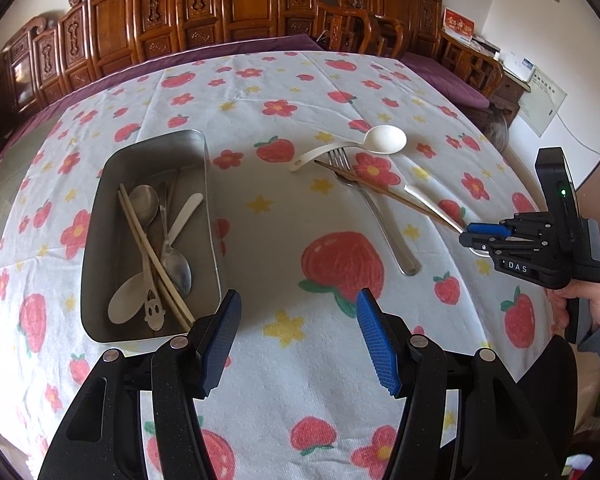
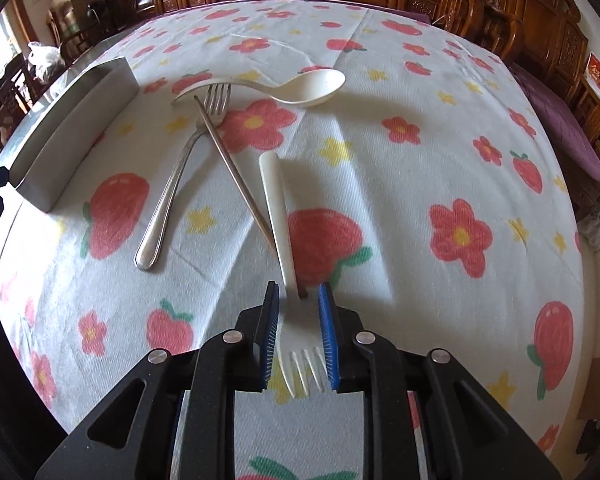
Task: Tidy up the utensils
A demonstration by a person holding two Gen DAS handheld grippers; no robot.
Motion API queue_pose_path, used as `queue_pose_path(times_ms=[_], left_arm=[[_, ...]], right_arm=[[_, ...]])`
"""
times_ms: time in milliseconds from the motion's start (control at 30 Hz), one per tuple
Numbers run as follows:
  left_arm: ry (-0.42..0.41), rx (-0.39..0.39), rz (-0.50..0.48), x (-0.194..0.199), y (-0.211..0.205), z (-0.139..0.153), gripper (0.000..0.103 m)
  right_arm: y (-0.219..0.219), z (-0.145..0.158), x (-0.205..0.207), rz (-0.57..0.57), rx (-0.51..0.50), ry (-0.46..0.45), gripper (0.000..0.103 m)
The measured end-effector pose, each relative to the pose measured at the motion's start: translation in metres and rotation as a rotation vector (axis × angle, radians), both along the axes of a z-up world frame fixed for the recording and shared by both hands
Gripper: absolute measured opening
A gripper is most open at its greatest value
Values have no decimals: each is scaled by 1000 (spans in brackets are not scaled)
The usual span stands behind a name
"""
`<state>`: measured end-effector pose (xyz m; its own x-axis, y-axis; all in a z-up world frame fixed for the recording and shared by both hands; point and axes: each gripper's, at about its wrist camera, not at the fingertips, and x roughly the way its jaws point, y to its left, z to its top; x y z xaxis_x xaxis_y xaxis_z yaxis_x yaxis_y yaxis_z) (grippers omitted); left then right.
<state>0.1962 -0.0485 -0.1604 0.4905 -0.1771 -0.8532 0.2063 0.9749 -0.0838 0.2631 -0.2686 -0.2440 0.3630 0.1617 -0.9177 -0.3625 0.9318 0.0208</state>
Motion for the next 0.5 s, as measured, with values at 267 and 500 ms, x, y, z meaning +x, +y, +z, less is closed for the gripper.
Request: queue_pose_path(times_ms=[267, 500], left_arm=[[-4, 10, -25, 3, -17, -1, 57], [14, 32, -30, 20, -33, -14, 57]], right_arm=[[-10, 4, -12, -6, 6, 2, 7], [-21, 10, -20, -14, 23, -24, 4]])
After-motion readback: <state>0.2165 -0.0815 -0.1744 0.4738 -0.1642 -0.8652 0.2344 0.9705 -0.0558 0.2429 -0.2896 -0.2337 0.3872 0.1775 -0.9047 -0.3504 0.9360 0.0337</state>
